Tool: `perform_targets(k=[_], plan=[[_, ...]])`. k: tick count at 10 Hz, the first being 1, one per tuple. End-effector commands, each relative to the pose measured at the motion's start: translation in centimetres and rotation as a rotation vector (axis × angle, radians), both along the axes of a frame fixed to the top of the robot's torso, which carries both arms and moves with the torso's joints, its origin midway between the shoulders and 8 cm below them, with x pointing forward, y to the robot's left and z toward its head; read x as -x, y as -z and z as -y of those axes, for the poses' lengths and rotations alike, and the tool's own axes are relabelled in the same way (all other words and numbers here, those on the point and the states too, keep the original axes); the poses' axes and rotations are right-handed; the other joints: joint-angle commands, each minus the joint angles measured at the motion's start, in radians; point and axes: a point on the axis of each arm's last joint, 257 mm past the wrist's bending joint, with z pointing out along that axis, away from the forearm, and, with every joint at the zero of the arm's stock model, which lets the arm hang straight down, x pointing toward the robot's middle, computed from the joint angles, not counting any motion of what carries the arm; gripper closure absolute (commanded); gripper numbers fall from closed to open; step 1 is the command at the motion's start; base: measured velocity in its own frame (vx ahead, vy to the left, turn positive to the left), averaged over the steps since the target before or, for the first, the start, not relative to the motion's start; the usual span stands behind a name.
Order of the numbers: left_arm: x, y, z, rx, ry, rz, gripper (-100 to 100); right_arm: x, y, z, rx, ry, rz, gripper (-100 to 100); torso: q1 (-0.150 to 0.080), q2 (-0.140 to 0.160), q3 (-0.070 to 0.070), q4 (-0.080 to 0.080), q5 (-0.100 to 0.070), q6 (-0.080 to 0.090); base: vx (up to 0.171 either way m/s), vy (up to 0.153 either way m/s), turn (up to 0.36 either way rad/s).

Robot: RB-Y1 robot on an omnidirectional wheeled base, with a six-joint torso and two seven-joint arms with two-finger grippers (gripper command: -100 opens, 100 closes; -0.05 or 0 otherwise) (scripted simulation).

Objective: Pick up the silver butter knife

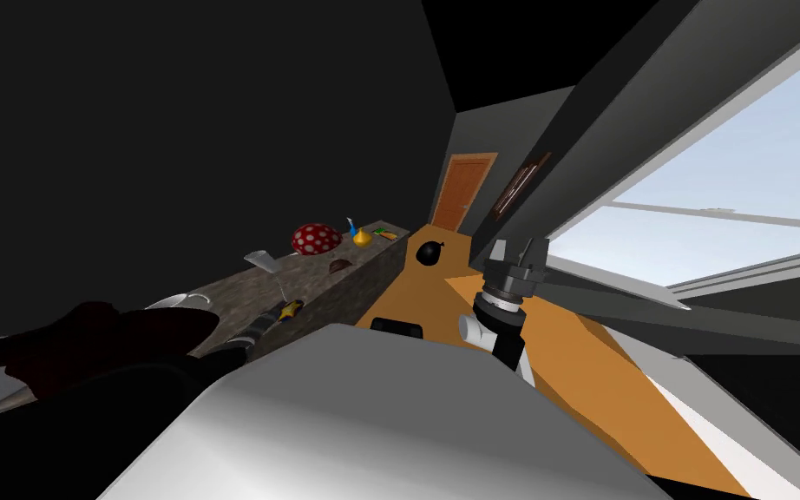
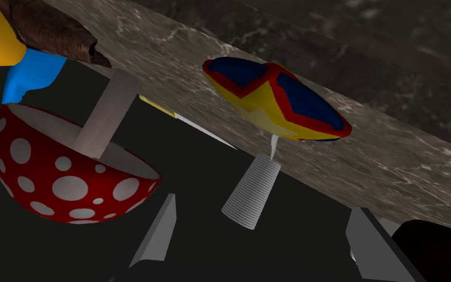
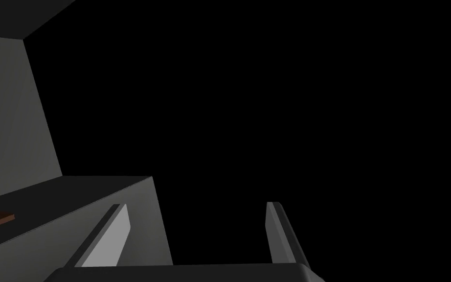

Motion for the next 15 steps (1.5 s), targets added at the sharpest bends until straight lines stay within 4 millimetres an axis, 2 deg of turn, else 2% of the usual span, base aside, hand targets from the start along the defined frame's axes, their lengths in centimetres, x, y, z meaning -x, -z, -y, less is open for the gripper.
perform_targets(k=[1, 6, 10, 12, 13, 14, 15], plan=[[1.1, 0.8, -1.2, -0.003, -0.023, -0.032, -100, 0.0, 0.0, 0.0, 0.000, 0.000, 0.000, 0, 0.000, 0.000, 0.000, 0.000, 0.000, 0.000, 0.090, 0.033, -0.087], [11.1, 3.2, -5.4, -0.019, -0.154, -0.258, -100, 0.0, 0.0, 0.0, 0.000, 0.000, 0.000, 0, 0.003, -0.003, -0.002, -0.001, 0.001, 0.000, 0.139, 0.057, -0.202], [17.0, 4.1, -6.8, -0.013, -0.218, -0.385, -100, 0.0, 0.0, 0.0, 0.000, 0.000, 0.000, 0, 0.005, -0.003, -0.002, -0.001, 0.001, 0.000, 0.131, 0.103, -0.151], [20.7, 4.9, -7.1, 0.004, -0.253, -0.464, -100, 0.0, 0.0, 0.0, 0.000, 0.000, 0.000, 0, 0.005, -0.003, -0.002, -0.001, 0.001, 0.000, 0.155, 0.131, -0.164], [22.1, 5.5, -6.8, 0.021, -0.265, -0.492, -100, 0.0, 0.0, 0.0, 0.000, 0.000, 0.000, 0, 0.006, -0.005, -0.003, -0.001, 0.002, 0.000, 0.153, 0.142, -0.117], [21.6, 5.2, -6.9, 0.012, -0.257, -0.473, -100, 0.0, 0.0, 0.0, 0.000, 0.000, 0.000, 0, 0.006, -0.005, -0.003, -0.001, 0.002, -0.001, 0.064, 0.067, -0.025], [21.7, 5.2, -6.8, 0.014, -0.258, -0.476, 0, 0.0, 0.0, 0.0, 0.000, 0.000, 0.000, 0, 0.001, -0.001, -0.001, 0.000, 0.001, -0.001, 0.012, 0.013, -0.001]])
